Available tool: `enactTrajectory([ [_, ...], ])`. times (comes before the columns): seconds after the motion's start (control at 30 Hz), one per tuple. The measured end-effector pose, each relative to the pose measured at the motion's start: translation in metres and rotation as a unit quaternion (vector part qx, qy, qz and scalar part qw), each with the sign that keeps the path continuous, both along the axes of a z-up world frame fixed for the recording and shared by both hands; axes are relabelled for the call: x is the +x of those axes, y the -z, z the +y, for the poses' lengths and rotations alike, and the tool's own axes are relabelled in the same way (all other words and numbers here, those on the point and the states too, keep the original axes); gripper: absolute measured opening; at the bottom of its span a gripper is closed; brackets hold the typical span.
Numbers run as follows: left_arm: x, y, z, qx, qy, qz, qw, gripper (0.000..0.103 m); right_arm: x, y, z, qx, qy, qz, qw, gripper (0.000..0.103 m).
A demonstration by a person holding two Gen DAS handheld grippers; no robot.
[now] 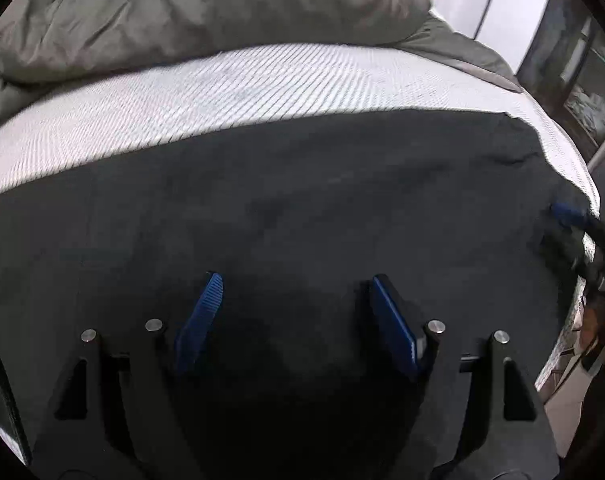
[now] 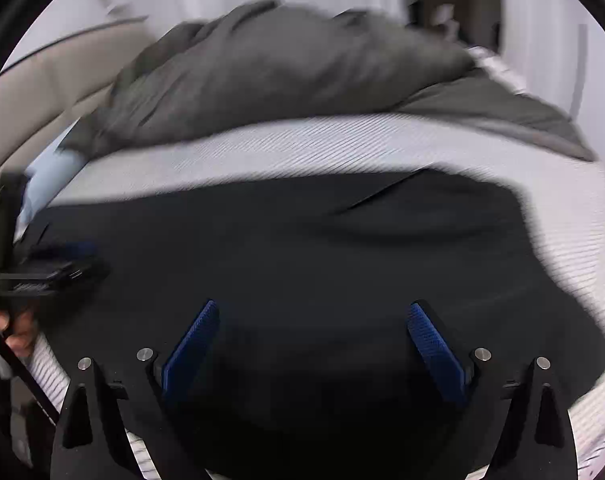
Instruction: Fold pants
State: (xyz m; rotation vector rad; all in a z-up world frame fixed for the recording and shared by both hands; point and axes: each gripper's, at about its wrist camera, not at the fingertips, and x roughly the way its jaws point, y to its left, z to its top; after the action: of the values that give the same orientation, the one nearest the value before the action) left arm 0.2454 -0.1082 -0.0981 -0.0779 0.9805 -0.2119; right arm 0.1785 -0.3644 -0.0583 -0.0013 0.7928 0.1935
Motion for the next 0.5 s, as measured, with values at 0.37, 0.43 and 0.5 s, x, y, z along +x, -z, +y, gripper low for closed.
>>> enactTrajectory([
  [0.37, -0.104, -0.006, 0.138, 0.053, -0.071, -0.047, 0.995, 0.074, -0.003, 0.037, 0.02, -0.024, 0.008, -0.009, 1.0, 0.101],
  [0.43, -0.116, -0.007, 0.172, 0.062, -0.109, -0.046, 0.9911, 0.074, -0.007, 0.041, 0.022, -0.02, 0.01, -0.015, 1.0, 0.101],
  [0.5, -0.124, -0.007, 0.201, 0.067, -0.142, -0.044, 0.9866, 0.074, -0.014, 0.041, 0.02, -0.015, 0.011, -0.016, 1.0, 0.101],
])
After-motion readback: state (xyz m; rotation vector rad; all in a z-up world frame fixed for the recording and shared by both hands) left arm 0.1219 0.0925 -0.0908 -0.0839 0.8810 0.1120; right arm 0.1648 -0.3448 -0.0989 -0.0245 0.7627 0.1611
